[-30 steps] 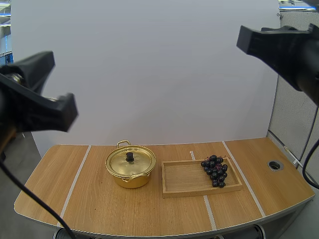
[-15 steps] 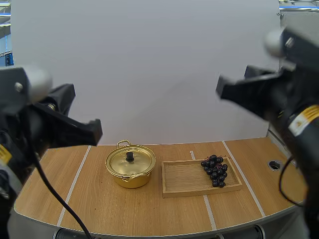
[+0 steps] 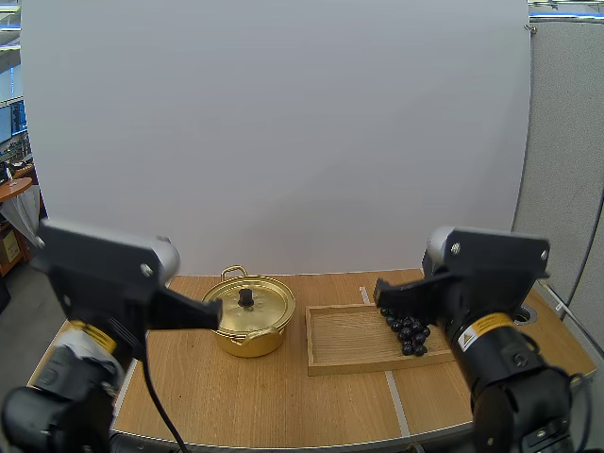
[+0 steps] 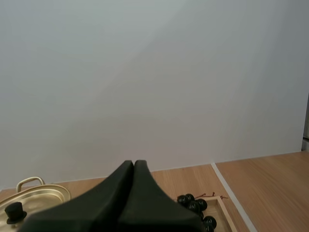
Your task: Open the pot, put the pineapple inside, and close it
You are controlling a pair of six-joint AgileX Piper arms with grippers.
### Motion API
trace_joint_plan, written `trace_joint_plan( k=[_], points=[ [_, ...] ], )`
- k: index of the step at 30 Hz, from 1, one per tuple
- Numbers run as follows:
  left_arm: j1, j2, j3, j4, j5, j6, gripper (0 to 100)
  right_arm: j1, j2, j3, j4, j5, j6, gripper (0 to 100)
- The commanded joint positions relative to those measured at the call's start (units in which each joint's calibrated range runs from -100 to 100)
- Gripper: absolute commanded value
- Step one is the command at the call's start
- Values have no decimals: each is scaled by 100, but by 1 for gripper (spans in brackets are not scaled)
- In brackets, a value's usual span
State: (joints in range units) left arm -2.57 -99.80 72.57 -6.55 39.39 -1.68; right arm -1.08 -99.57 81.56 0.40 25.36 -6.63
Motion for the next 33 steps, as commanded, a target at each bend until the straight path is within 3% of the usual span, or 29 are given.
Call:
trace_joint_plan(
  k=[1, 7, 15, 19, 23, 33],
  points=[
    [9, -20, 1916, 70, -2216, 28, 0, -20, -43, 1201, -3, -892, -5, 0],
    [9, -20, 2743, 70, -3495, 19, 0, -20, -43, 1844, -3, -1083, -5, 0],
    [9, -20, 2743, 70, -2008, -252, 0, -20, -43, 1844, -40, -733, -44, 0],
    [9, -20, 2743, 70, -1070, -407, 0, -20, -43, 1844, -40, 208, -59, 0],
    [9, -20, 2743, 70, -984, -732, 0, -20, -43, 1844, -40, 569, -436, 0],
    [54, -20, 2743, 93, -875, -861, 0, -20, -43, 1844, -40, 569, -458, 0]
  ],
)
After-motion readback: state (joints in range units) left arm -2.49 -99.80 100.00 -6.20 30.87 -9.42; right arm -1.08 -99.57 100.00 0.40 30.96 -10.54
